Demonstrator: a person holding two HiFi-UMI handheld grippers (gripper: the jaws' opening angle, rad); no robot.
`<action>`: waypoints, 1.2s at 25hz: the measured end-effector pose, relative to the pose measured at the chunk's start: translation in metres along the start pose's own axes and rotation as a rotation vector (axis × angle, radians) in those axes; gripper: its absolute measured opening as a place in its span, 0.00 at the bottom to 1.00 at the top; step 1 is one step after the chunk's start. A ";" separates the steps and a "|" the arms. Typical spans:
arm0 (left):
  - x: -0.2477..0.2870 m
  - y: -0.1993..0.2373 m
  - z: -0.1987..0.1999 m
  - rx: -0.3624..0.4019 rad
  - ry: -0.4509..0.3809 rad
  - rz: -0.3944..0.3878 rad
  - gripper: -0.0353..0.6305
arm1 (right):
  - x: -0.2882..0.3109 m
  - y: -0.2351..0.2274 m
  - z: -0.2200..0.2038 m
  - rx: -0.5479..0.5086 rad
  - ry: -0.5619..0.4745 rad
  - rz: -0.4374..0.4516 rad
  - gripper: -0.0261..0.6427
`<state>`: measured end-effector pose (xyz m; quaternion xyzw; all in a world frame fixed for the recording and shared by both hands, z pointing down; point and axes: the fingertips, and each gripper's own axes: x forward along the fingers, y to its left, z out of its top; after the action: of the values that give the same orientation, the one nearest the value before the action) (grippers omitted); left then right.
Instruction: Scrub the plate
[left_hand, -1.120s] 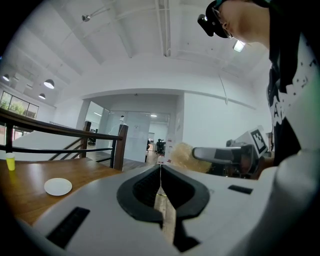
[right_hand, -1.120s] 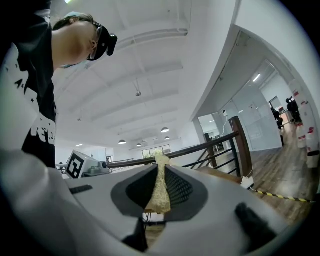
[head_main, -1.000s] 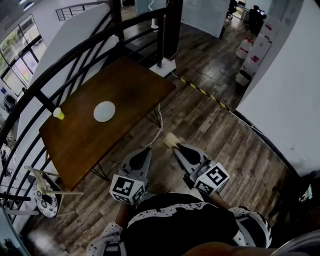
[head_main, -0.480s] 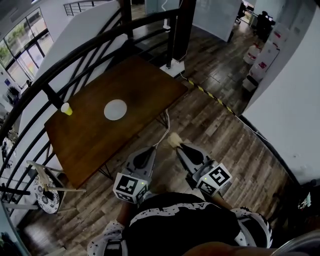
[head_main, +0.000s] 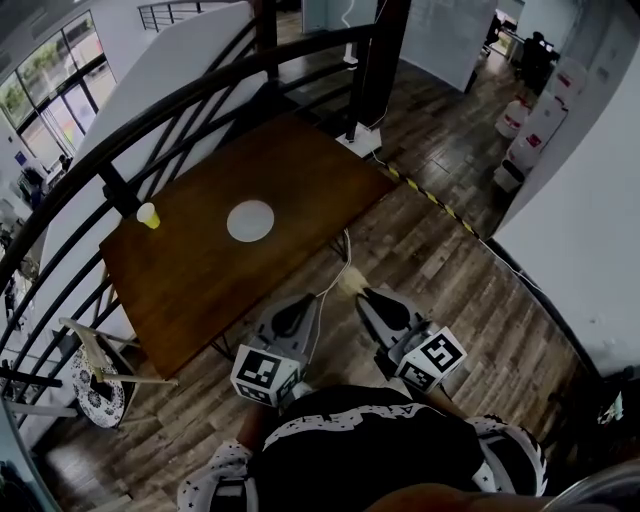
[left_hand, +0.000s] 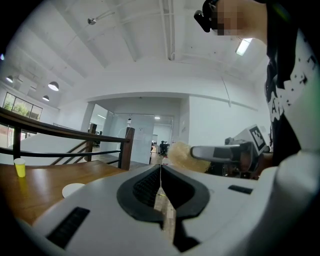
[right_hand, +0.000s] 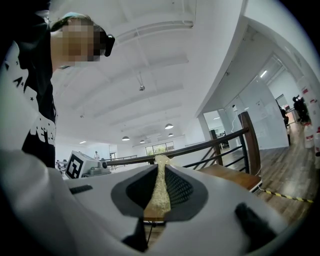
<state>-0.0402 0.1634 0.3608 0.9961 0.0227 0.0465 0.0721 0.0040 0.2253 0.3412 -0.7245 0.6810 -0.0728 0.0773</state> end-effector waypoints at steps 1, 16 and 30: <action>-0.001 0.003 0.001 0.001 0.000 -0.002 0.07 | 0.003 0.001 0.000 -0.001 0.002 -0.003 0.11; -0.022 0.039 0.001 -0.020 -0.030 -0.027 0.07 | 0.035 0.027 0.001 -0.034 0.016 -0.023 0.11; -0.056 0.075 -0.007 -0.046 -0.050 0.015 0.07 | 0.065 0.059 -0.006 -0.059 0.018 0.002 0.11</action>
<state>-0.0937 0.0873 0.3732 0.9951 0.0124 0.0224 0.0950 -0.0507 0.1571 0.3342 -0.7249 0.6844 -0.0594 0.0499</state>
